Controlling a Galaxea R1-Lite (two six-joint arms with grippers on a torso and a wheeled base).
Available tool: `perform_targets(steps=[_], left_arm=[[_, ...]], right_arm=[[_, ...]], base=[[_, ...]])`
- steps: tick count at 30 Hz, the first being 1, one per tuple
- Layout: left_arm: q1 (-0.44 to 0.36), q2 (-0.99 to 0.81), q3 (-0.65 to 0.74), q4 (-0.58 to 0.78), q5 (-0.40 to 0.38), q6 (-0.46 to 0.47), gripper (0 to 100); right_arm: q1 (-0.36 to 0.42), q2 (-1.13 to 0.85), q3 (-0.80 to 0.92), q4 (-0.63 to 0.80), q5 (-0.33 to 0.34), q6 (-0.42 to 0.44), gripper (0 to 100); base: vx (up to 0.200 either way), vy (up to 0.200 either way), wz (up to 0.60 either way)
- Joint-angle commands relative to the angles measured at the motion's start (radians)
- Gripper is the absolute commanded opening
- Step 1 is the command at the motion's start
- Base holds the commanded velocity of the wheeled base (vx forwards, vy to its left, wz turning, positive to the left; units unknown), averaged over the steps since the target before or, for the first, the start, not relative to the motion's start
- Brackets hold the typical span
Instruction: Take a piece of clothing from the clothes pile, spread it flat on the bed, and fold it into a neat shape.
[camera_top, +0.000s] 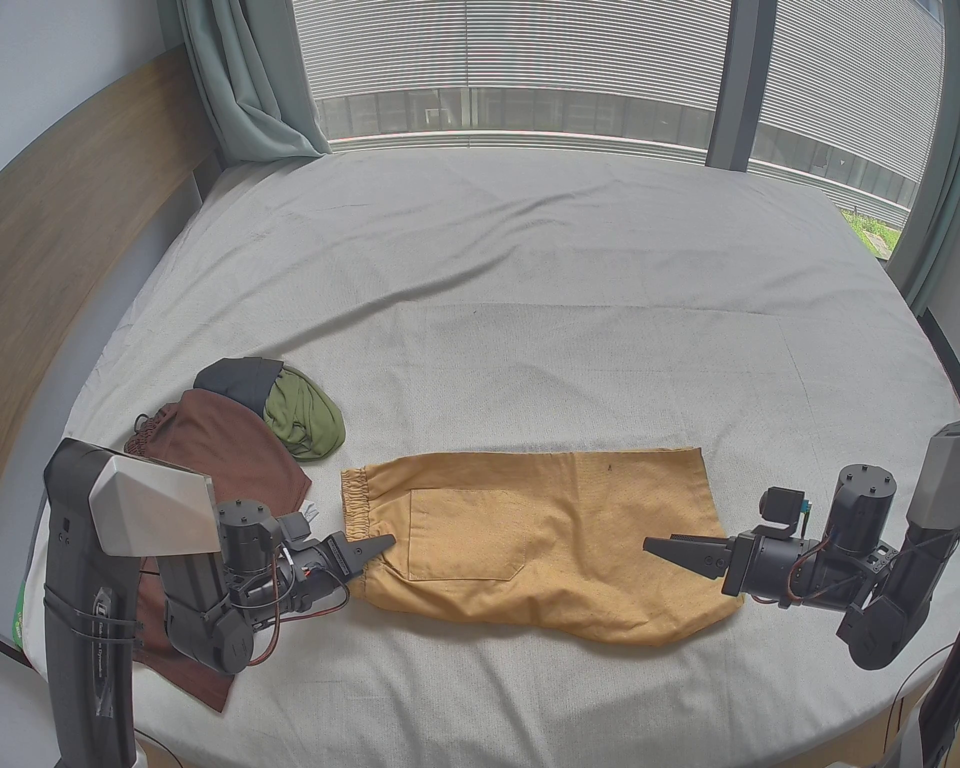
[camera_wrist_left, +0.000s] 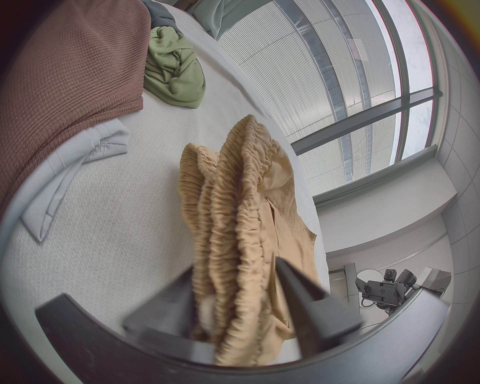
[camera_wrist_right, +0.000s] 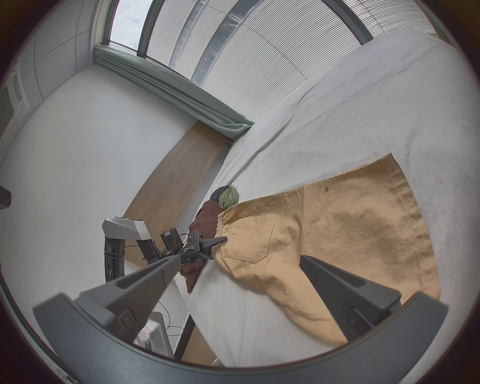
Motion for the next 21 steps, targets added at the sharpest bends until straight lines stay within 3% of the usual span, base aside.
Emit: perform_targets(steps=[1, 21], left_arm=[[0.0, 0.0, -0.003, -0.002, -0.002, 0.0, 0], [0.012, -0.079, 0.015, -0.002, -0.011, 0.015, 0]], right_arm=[[0.0, 0.002, 0.0, 0.0, 0.0, 0.001, 100], [-0.003, 0.021, 0.0, 0.0, 0.0, -0.013, 100]], base=[[0.0, 0.0, 0.0], [0.0, 0.0, 0.0]])
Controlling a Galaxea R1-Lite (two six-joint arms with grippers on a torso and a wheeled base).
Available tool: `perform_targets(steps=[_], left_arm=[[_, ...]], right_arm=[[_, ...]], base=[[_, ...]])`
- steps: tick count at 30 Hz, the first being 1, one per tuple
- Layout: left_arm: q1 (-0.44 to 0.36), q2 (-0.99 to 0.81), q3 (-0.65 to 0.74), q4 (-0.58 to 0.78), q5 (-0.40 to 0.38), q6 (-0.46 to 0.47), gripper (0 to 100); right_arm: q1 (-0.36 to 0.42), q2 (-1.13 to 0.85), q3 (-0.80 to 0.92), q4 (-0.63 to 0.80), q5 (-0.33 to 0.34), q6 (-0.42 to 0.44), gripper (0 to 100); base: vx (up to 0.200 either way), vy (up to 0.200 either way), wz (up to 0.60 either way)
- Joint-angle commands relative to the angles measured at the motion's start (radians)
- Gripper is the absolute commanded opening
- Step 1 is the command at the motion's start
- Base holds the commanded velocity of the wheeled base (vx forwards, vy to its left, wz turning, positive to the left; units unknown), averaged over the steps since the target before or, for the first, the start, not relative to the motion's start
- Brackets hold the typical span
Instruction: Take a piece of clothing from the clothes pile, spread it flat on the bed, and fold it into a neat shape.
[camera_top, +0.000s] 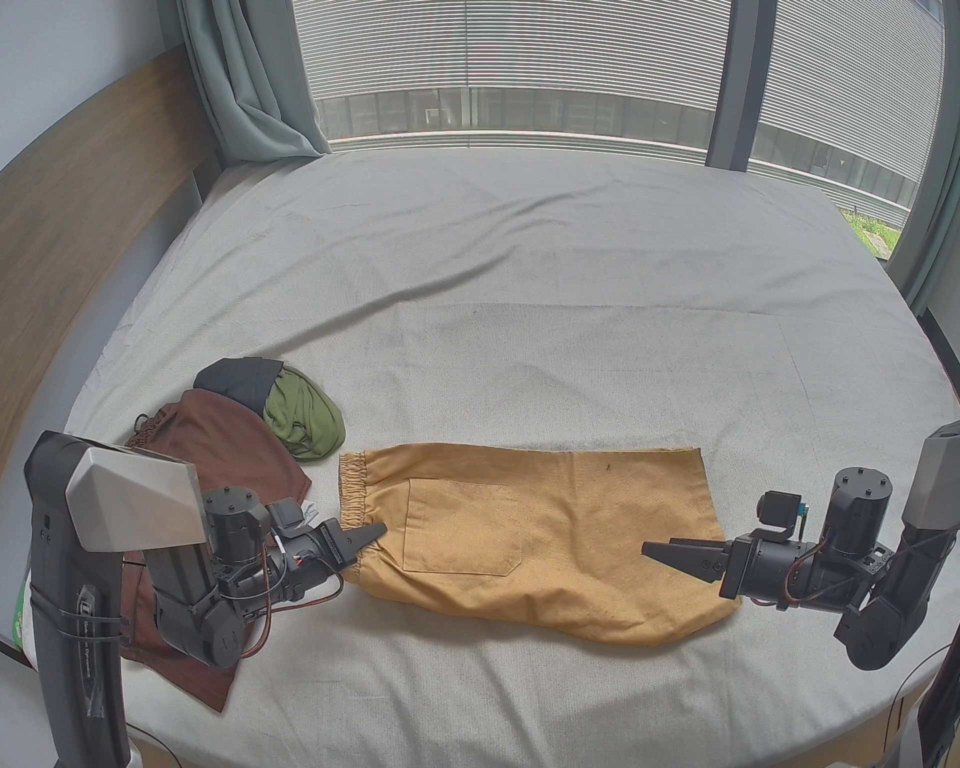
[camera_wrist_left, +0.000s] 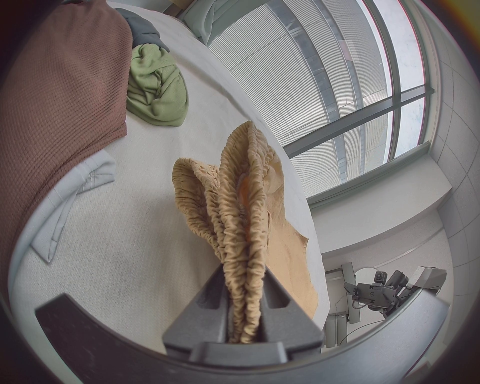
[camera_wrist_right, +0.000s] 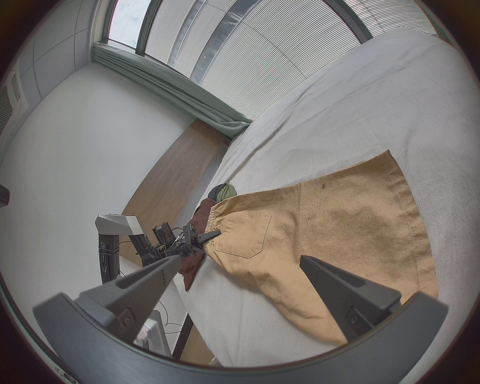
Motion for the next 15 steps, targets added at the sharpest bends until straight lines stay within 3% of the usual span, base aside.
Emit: perform_targets(steps=[1, 15], left_arm=[[0.001, -0.018, 0.002, -0.001, 0.001, 0.0, 0], [0.02, -0.054, 0.034, -0.001, -0.007, 0.013, 0]], right_arm=[[0.001, 0.002, 0.001, 0.0, 0.0, -0.001, 100], [0.001, 0.008, 0.002, 0.0, 0.0, -0.001, 100]], base=[[0.0, 0.0, 0.0], [0.0, 0.0, 0.0]])
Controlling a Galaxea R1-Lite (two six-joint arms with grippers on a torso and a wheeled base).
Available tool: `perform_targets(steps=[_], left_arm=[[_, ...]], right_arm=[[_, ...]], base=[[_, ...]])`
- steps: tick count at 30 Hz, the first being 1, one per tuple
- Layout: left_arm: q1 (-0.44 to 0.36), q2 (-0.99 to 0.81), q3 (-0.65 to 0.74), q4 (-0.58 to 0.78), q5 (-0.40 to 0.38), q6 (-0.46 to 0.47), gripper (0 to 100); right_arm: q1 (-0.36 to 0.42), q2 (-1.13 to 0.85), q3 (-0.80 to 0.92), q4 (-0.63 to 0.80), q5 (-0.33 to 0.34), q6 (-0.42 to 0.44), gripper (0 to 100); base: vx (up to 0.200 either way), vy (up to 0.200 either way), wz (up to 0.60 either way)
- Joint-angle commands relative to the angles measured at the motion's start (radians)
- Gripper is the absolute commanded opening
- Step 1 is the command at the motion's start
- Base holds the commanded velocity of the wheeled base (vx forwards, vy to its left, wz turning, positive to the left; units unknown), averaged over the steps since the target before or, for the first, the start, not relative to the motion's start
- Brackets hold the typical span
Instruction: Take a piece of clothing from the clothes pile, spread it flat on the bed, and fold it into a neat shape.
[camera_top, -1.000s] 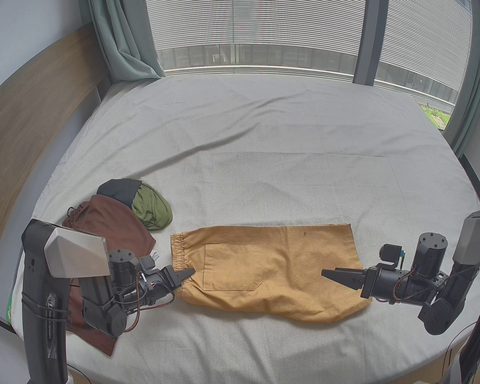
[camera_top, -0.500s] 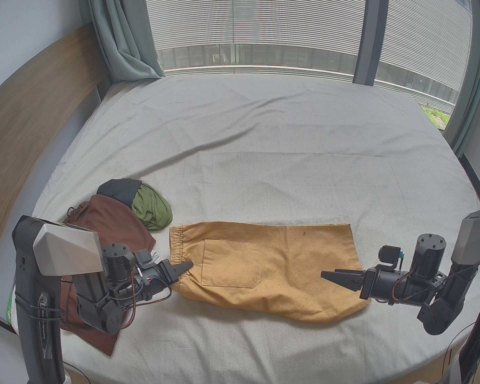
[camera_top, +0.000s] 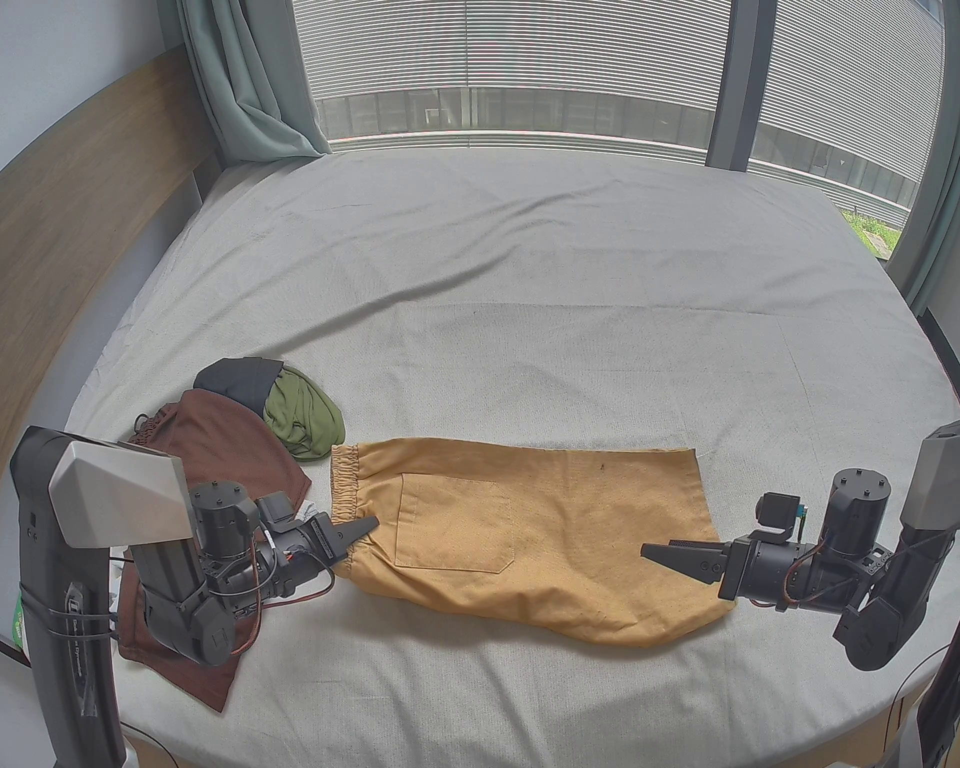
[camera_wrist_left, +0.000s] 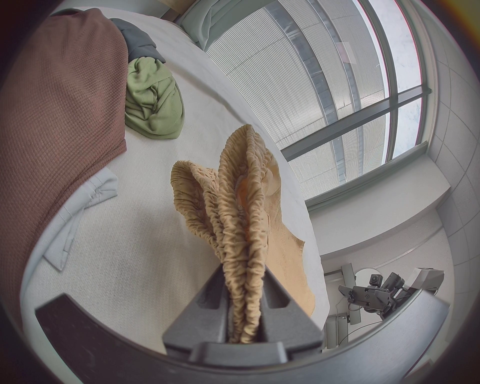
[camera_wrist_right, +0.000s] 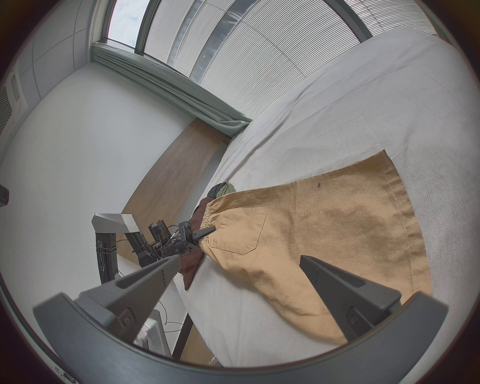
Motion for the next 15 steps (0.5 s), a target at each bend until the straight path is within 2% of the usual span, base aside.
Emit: perform_targets(steps=[1, 9, 15], left_arm=[[0.002, -0.012, 0.011, -0.001, -0.007, 0.011, 0], [0.027, -0.012, 0.024, -0.001, -0.024, 0.062, 0], [0.058, -0.037, 0.044, -0.001, -0.081, 0.069, 0]], right_arm=[[0.0, 0.002, 0.001, -0.002, 0.0, 0.0, 100], [0.002, 0.002, 0.001, 0.0, 0.0, 0.0, 100], [0.002, 0.011, 0.001, -0.002, 0.0, 0.0, 100]], base=[[0.0, 0.0, 0.0], [0.0, 0.0, 0.0], [0.0, 0.0, 0.0]])
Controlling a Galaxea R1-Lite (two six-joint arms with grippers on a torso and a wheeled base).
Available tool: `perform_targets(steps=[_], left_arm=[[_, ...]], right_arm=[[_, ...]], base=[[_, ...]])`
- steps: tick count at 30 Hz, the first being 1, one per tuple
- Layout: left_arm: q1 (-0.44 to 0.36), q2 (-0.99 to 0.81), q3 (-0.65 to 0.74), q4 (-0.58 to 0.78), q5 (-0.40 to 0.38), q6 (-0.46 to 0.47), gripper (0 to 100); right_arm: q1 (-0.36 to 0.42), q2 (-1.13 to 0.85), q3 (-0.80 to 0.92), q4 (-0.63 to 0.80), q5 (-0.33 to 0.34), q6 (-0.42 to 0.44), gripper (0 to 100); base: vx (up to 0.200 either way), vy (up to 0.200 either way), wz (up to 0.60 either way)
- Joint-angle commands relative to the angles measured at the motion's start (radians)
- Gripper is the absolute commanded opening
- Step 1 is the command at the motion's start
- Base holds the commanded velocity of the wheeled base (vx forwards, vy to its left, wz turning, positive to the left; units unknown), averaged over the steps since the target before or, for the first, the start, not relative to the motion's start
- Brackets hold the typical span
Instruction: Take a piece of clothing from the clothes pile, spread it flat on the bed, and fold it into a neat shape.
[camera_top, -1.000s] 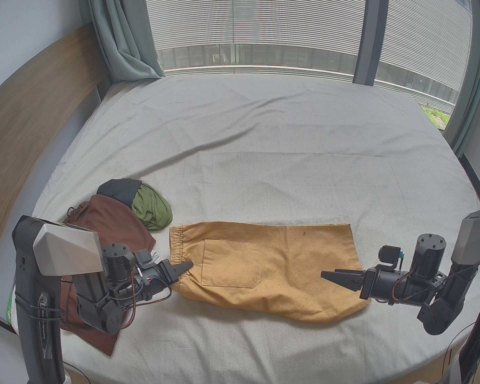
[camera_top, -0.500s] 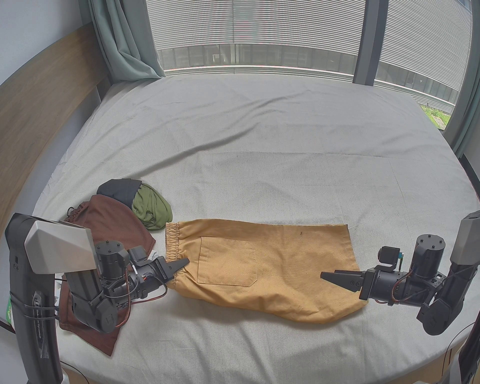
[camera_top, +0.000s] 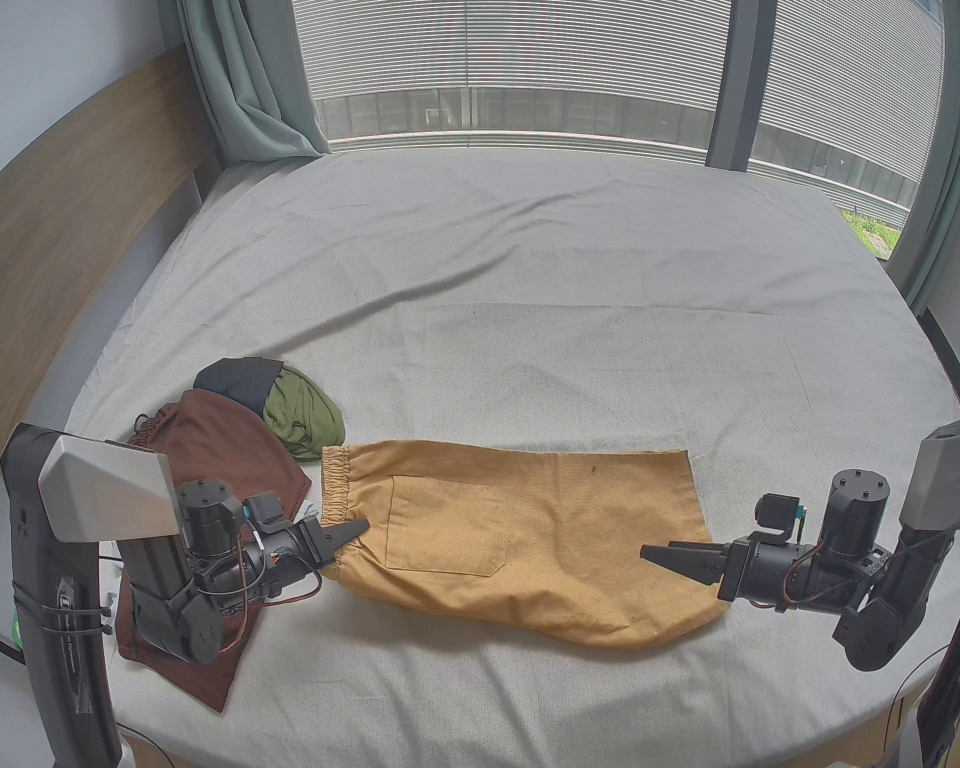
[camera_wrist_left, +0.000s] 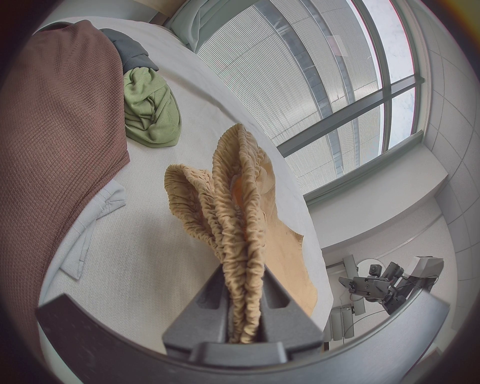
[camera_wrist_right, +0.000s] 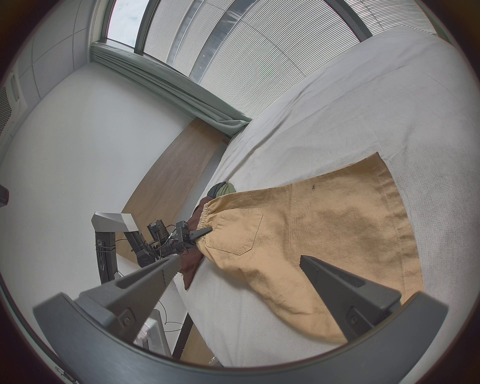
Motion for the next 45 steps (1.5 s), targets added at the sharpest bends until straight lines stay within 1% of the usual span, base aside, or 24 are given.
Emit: perform_targets(steps=[1, 4, 8, 12, 16, 21, 22, 24, 37, 42, 45], left_arm=[[0.028, -0.022, 0.018, -0.001, -0.027, 0.0, 0], [0.048, -0.036, 0.021, -0.001, -0.044, 0.001, 0], [0.055, -0.045, 0.021, -0.001, -0.046, 0.0, 0], [0.092, -0.054, 0.025, -0.001, -0.08, 0.003, 0], [0.111, -0.054, 0.027, -0.001, -0.092, 0.006, 0], [0.143, -0.051, 0.027, 0.001, -0.113, 0.083, 0], [0.157, -0.053, 0.028, 0.001, -0.13, 0.106, 0], [0.167, -0.054, 0.035, 0.001, -0.146, 0.112, 0], [0.19, -0.088, 0.042, 0.001, -0.167, 0.113, 0], [0.171, -0.108, 0.055, 0.001, -0.167, 0.115, 0], [0.134, -0.154, 0.065, 0.003, -0.156, 0.112, 0]], right_arm=[[0.001, 0.008, 0.0, 0.0, 0.0, 0.0, 100], [0.001, 0.008, 0.0, 0.0, 0.0, 0.0, 100], [0.001, 0.008, 0.0, -0.001, 0.0, 0.0, 100], [0.002, 0.008, 0.0, 0.0, 0.0, 0.0, 100], [0.001, 0.008, 0.0, 0.0, 0.0, 0.0, 100], [0.001, 0.008, 0.0, -0.001, 0.0, 0.0, 100], [0.001, 0.008, 0.0, -0.001, 0.0, 0.0, 100], [0.001, 0.008, 0.0, -0.001, 0.0, 0.0, 100], [0.004, 0.007, 0.002, -0.001, 0.0, 0.0, 100], [0.002, 0.011, 0.002, -0.001, -0.001, 0.0, 100], [0.004, 0.013, 0.002, 0.0, -0.001, 0.0, 100]], base=[[0.0, 0.0, 0.0], [0.0, 0.0, 0.0], [0.0, 0.0, 0.0], [0.0, 0.0, 0.0], [0.0, 0.0, 0.0], [0.0, 0.0, 0.0], [0.0, 0.0, 0.0], [0.0, 0.0, 0.0], [0.0, 0.0, 0.0], [0.0, 0.0, 0.0], [0.0, 0.0, 0.0]])
